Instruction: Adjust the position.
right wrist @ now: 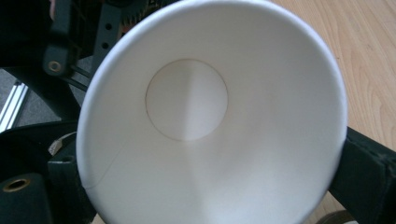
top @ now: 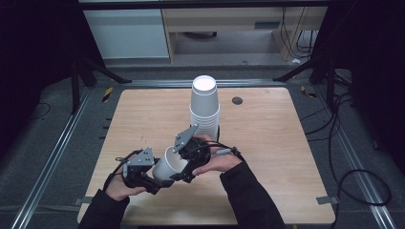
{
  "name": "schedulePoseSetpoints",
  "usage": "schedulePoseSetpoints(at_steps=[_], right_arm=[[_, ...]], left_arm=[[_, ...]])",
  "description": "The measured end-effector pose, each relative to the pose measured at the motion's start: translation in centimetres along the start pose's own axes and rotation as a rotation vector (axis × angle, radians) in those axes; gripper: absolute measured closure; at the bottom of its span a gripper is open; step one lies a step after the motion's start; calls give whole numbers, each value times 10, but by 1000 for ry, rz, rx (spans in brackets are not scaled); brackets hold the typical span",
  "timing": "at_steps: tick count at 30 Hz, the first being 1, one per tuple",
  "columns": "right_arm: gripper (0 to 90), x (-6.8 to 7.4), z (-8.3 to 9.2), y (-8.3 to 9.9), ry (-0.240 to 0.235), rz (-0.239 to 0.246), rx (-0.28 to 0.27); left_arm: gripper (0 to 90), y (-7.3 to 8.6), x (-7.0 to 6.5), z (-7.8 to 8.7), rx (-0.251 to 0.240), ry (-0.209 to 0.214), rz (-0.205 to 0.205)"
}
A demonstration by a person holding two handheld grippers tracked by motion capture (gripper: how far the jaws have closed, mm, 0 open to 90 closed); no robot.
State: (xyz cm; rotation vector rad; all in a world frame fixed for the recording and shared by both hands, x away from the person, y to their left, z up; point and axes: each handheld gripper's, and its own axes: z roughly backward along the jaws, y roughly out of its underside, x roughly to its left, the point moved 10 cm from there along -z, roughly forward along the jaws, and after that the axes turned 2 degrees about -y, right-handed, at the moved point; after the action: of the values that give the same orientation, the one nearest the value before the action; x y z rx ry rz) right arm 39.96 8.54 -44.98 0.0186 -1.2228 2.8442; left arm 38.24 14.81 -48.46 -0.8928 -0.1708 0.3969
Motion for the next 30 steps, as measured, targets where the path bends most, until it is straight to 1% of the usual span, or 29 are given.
schedulePoseSetpoints(at_steps=[4, 5, 8, 12, 17, 20, 23, 26, 30], right_arm=[[66, 1, -1, 0, -2, -3, -2], [64, 0, -1, 0, -5, -4, -2], [56, 0, -1, 1, -10, -11, -6], [46, 0, -1, 1, -5, -16, -11], [36, 0, 5, -2, -2, -21, -40], [33, -1, 13, -4, 9, -26, -69], [33, -2, 27, -8, 20, -33, -121], [31, -4, 41, -10, 50, -40, -170], [32, -9, 57, -6, 97, -80, -245]], left_arm=[[220, 0, 0, 0, 2, 2, -2], [222, 0, 0, 0, 1, -4, -5], [224, 0, 0, 0, 2, -5, -8], [226, 0, -1, 0, -1, 1, -6], [227, 0, 1, 4, -8, 1, 1], [227, 1, 4, 5, -12, -4, 10], [226, 2, 8, 7, -22, -10, 26], [226, 1, 12, 10, -51, -11, 52], [225, -3, 15, 13, -94, -7, 78]])
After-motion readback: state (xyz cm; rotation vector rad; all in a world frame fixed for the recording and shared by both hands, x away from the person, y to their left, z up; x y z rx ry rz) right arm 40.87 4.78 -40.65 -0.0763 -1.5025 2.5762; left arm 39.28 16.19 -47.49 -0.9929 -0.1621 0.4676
